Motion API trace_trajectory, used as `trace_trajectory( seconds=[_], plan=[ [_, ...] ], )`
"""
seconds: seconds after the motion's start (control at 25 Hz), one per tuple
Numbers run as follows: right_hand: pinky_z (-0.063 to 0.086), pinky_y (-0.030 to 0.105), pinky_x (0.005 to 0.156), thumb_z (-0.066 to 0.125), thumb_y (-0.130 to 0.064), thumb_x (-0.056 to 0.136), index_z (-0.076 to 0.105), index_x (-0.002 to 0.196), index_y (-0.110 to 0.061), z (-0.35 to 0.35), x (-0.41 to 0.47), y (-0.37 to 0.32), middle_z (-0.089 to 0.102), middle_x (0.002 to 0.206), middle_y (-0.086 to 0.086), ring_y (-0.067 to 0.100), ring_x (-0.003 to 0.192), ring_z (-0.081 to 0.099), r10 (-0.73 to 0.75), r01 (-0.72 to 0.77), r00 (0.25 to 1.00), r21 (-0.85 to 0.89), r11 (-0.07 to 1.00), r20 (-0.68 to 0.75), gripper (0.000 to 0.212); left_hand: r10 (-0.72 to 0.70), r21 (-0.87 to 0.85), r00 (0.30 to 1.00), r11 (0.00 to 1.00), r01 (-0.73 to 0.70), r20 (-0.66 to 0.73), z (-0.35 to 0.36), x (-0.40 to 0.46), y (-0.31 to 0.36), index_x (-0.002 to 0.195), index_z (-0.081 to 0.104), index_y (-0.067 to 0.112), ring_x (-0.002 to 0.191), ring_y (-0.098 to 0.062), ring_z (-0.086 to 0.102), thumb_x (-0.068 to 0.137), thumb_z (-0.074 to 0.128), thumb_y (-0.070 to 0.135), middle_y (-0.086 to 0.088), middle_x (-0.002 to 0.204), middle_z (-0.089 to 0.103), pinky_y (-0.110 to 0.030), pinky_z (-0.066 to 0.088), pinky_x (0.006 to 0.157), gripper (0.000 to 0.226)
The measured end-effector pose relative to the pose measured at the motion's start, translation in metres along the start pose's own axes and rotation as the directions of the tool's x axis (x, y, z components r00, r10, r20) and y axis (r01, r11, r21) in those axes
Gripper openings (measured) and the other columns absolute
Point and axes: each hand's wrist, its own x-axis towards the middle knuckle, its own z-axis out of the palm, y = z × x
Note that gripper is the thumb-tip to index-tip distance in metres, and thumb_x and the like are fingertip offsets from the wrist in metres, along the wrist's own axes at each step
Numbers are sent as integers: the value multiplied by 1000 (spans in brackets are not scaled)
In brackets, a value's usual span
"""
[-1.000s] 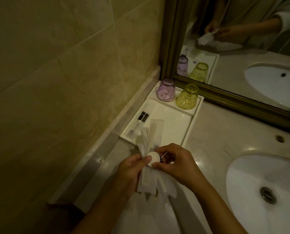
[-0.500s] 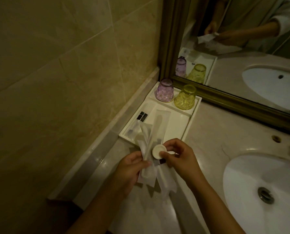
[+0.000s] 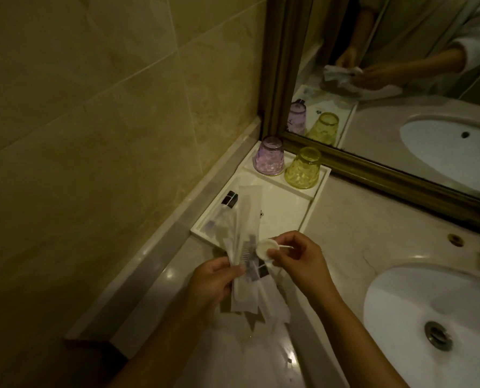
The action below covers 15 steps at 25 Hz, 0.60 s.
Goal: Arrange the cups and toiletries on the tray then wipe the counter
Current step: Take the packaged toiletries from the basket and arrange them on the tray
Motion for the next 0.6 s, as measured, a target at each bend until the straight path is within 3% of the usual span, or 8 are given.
trace_trajectory(
  seconds=[0.08, 0.2, 0.28, 0.4, 0.48, 0.6],
  plan=[
    [56, 24, 65, 73, -7, 74, 62, 73, -19, -14, 21, 7, 68, 75, 0, 16, 70, 66, -29, 26, 994, -32, 999, -107, 16, 10, 0, 1000, 1000, -10, -4, -3, 4, -6, 101, 67, 7, 85, -25, 71, 82, 64, 8, -9, 90, 75, -31, 57, 67, 19],
    [48, 27, 63, 69, -7, 77, 61, 75, -15, -36, 61, 18, 65, 78, 2, 17, 73, 60, -229, 118, 950, -434, 893, -212, 11, 12, -9, 999, 1000, -12, -38, -7, 9, -11, 92, 68, 12, 70, -19, 73, 83, 64, 11, -2, 73, 76, -25, 55, 53, 10],
    [42, 31, 62, 62, 1, 76, 60, 78, -7, -41, 82, 25, 62, 82, 10, 24, 77, 56, -364, 198, 922, -648, 735, -131, 9, -11, -13, 999, 1000, 10, -51, -9, 12, -13, 93, 68, 11, 72, -24, 73, 83, 64, 12, -7, 75, 76, -30, 56, 57, 12],
    [39, 34, 55, 59, 8, 71, 56, 71, -3, -39, 97, 34, 59, 76, 15, 30, 69, 52, -495, 333, 868, -778, 533, 31, 12, -29, -28, 998, 999, 28, -54, -13, 15, -16, 100, 67, 7, 88, -34, 68, 81, 65, 12, -16, 89, 73, -42, 55, 77, 19],
    [38, 34, 51, 58, 9, 68, 54, 69, -3, -36, 100, 38, 57, 72, 16, 30, 65, 51, -524, 363, 848, -808, 464, 80, 13, -27, -45, 997, 999, 24, -72, -15, 17, -18, 96, 68, 9, 88, -33, 69, 80, 66, 11, -13, 85, 75, -42, 55, 76, 16],
    [42, 34, 52, 65, 2, 71, 56, 67, -3, -34, 97, 43, 60, 70, 16, 32, 65, 56, -486, 380, 863, -810, 447, 137, 11, -25, -60, 996, 998, 20, -89, -13, 19, -19, 92, 69, 11, 82, -27, 71, 80, 66, 10, -5, 76, 76, -34, 56, 67, 13]
  ],
)
